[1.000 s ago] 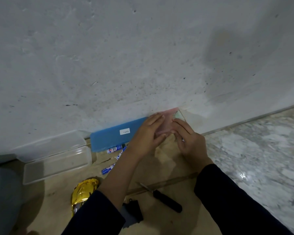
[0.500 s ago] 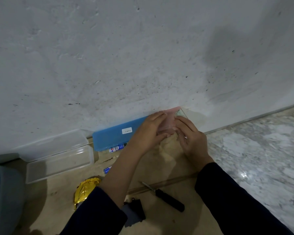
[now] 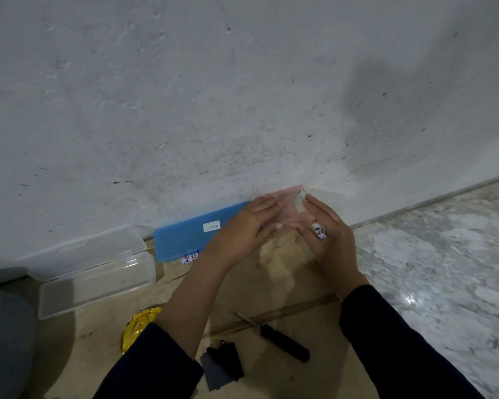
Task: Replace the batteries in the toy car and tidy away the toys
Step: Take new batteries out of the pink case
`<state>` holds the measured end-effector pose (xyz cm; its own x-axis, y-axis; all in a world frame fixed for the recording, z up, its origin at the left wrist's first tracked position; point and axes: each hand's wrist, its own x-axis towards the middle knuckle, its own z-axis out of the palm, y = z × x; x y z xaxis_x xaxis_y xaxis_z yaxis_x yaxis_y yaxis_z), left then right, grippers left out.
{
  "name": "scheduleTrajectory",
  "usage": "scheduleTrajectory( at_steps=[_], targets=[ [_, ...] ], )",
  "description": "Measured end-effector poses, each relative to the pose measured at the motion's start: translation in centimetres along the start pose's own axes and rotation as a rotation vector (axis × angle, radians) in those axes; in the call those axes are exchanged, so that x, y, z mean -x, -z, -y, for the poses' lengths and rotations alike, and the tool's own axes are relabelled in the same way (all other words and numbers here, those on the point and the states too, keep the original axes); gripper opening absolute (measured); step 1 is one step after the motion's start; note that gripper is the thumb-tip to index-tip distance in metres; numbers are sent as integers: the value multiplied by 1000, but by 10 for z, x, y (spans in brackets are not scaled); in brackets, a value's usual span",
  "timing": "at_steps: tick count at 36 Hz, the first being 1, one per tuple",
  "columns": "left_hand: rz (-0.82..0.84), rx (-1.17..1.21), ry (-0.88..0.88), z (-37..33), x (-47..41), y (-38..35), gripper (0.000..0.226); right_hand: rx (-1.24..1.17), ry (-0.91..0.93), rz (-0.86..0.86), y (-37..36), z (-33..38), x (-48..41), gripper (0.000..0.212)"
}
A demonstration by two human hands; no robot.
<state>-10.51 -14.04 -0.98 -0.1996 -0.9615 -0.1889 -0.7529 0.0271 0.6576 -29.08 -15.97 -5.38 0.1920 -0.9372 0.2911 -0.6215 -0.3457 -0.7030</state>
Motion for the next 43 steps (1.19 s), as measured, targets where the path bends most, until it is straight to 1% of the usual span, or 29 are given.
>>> scheduleTrajectory(
  at_steps=[3, 7, 9, 12, 16, 18, 20, 22, 24, 26, 30, 32, 34, 39, 43],
  targets=[
    [-8, 11, 7, -1, 1, -1, 48, -36, -75, 9, 1, 0, -1, 53],
    [-43, 57, 10, 0, 0, -1, 45, -169, -246, 11, 0, 1, -1, 66],
    [-67, 81, 14, 0, -1, -1, 44, -197, -282, 19, 1, 1, -2, 63],
    [-111, 112, 23, -2, -3, 2, 41, -233, -289, 40, 4, 1, -3, 49],
    [-219, 214, -8, -9, -5, 7, 32, -223, -249, 55, 8, -1, -3, 48],
    [-267, 229, -9, -11, -6, 9, 29, -205, -230, 51, 10, -1, -3, 46],
    [-290, 233, -21, -12, -7, 10, 28, -160, -205, -29, 11, 0, -2, 45],
    [-297, 240, -28, -13, -7, 10, 28, -144, -170, -169, 9, 2, -3, 40],
    [-302, 264, -9, -15, -7, 11, 28, -146, -140, -284, 6, 7, -6, 28],
    [-308, 295, 8, -15, -7, 12, 28, -183, -164, -345, 3, 17, -11, 17],
    [-296, 313, 79, -17, -10, 14, 28, -434, -318, -378, -10, 40, -20, 18],
    [-280, 322, 116, -17, -10, 14, 29, -498, -356, -400, -18, 48, -24, 19],
    [-278, 333, 123, -17, -11, 15, 29, -499, -378, -420, -25, 54, -29, 22],
    [-284, 382, 126, -13, -12, 14, 29, -464, -455, -486, -41, 56, -34, 15],
    [-301, 402, 101, -10, -13, 12, 28, -416, -449, -535, -46, 54, -40, 17]
  ],
)
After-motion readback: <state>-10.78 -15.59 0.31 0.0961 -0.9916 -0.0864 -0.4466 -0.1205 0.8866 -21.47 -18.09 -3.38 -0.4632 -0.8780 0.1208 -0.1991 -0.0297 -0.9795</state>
